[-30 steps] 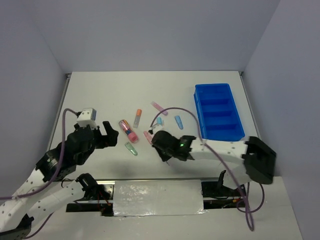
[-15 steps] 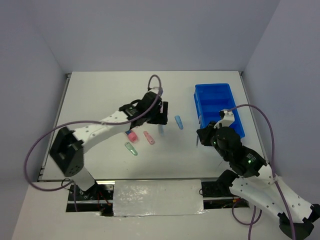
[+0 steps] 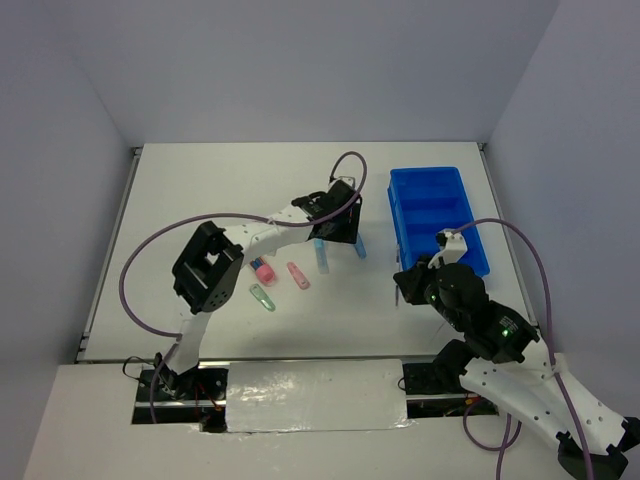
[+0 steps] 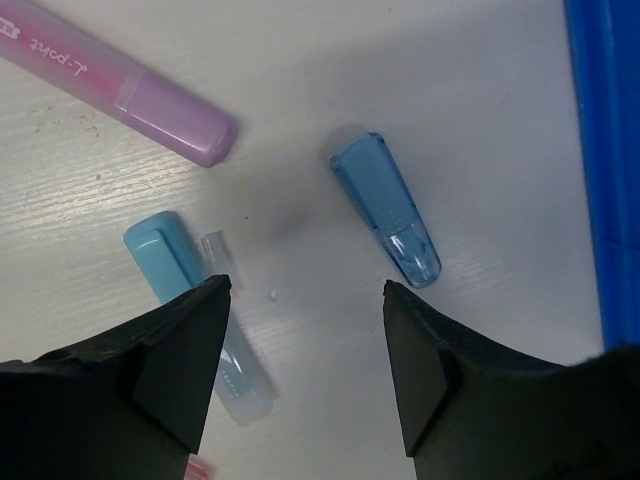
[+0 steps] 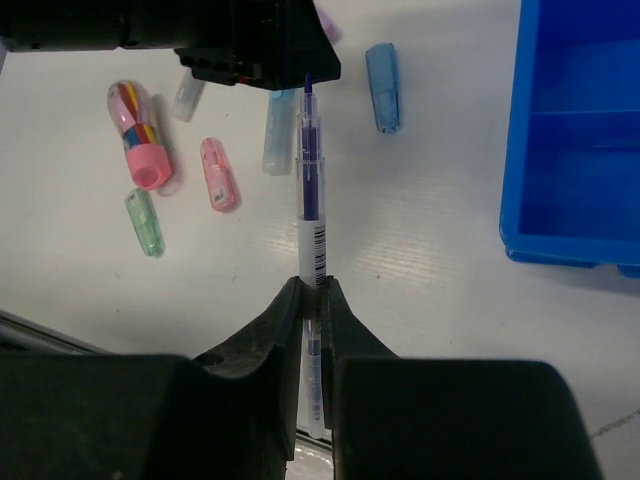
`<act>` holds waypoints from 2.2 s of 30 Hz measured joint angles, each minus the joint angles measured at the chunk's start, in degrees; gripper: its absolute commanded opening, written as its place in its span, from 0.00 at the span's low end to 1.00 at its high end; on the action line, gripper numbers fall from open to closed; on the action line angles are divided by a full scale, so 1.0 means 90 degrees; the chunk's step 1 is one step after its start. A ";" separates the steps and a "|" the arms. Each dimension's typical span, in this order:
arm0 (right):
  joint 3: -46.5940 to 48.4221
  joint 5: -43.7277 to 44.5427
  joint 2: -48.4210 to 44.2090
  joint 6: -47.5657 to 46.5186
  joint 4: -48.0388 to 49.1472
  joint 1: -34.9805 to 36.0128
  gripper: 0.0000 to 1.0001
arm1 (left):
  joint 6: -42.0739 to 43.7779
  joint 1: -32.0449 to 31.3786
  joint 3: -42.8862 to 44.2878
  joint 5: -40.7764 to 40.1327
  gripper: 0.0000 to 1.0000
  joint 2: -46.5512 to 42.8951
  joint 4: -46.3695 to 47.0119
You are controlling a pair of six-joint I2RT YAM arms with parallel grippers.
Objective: Sort the stationery into containers
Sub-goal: Close the pen cap on the pen.
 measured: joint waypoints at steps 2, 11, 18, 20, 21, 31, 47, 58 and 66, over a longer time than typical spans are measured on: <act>-0.0002 -0.0090 0.0000 -0.0024 0.0000 0.0000 0.00 | -0.0012 0.0005 0.0022 -0.0041 0.75 0.0131 -0.0036; -0.0053 -0.0406 0.0061 -0.0180 0.0019 0.0000 0.00 | -0.0056 0.0170 -0.0219 -0.0068 0.75 0.0223 0.0148; -0.0066 -0.0537 0.0151 -0.0260 0.0024 0.0000 0.00 | -0.0056 0.0318 -0.0289 -0.0051 0.74 0.0291 0.0289; -0.0066 -0.0563 0.0151 -0.0274 0.0027 0.0000 0.00 | -0.0053 0.0325 -0.0316 -0.0015 0.74 0.0301 0.0364; -0.0066 -0.0583 0.0153 -0.0277 0.0027 0.0000 0.00 | -0.0053 0.0328 -0.0340 0.0015 0.73 0.0301 0.0418; -0.0070 -0.0656 0.0199 -0.0311 0.0049 0.0000 0.00 | -0.0204 0.0328 -0.0544 0.0197 0.73 0.0386 0.0512; -0.0100 -0.0675 0.0163 -0.0323 0.0056 0.0000 0.00 | -0.0469 -0.0051 -0.0398 -0.0784 0.58 0.0503 0.0007; -0.0114 -0.0707 0.0104 -0.0323 0.0078 0.0000 0.00 | -0.0539 -0.0058 -0.0423 -0.0755 0.11 0.0537 0.0119; -0.0338 -0.0937 -0.0053 -0.0323 0.0206 0.0000 0.00 | -0.0532 -0.0041 -0.0372 -0.0498 0.00 0.0590 0.0381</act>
